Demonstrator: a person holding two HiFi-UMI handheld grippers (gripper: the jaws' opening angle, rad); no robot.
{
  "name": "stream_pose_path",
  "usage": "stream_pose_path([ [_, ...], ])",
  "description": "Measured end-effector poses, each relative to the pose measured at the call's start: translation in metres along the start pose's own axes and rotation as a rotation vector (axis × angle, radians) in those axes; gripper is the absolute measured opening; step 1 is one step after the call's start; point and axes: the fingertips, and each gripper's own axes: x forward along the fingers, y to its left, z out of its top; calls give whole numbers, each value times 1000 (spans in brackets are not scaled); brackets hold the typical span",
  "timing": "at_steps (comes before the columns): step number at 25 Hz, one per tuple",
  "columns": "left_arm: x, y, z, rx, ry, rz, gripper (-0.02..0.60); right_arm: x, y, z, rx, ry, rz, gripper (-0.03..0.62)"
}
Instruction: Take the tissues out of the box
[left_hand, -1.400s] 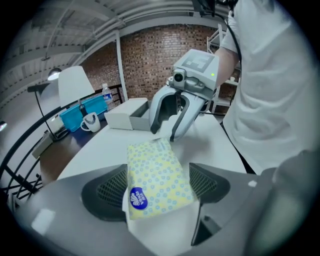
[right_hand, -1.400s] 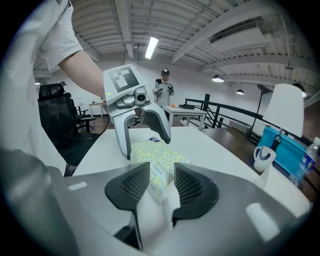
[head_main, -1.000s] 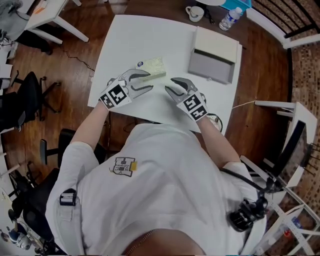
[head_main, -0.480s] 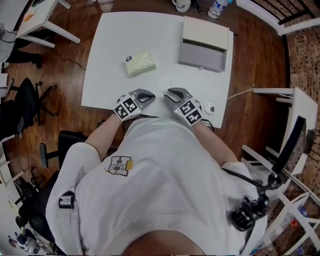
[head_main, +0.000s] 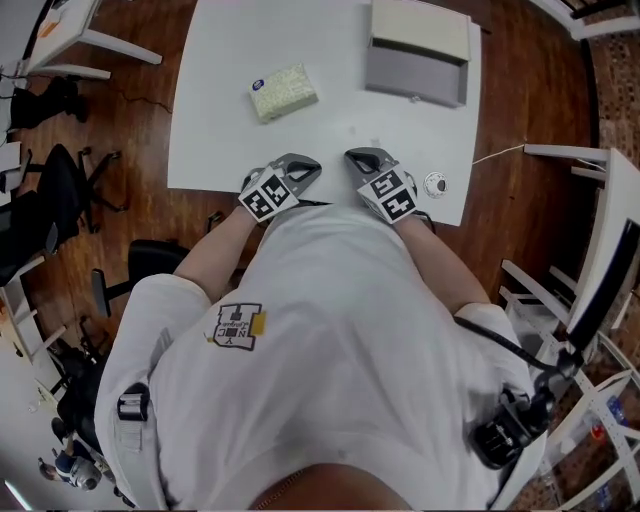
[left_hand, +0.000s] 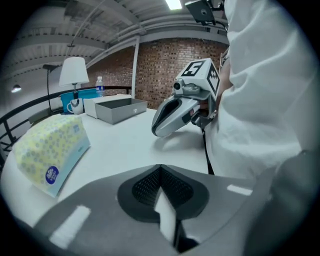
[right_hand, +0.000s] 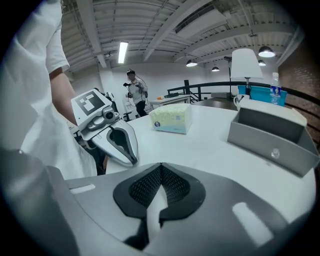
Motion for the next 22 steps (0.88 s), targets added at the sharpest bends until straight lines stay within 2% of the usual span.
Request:
stream_pose_path([
  [7,4,-6,-6,42,44,-25,0,2,1,-11,-4,25,-8,0],
  [22,8,-12,-6,36,27,-34,0,-5,3,-14,-20,28,-14,0],
])
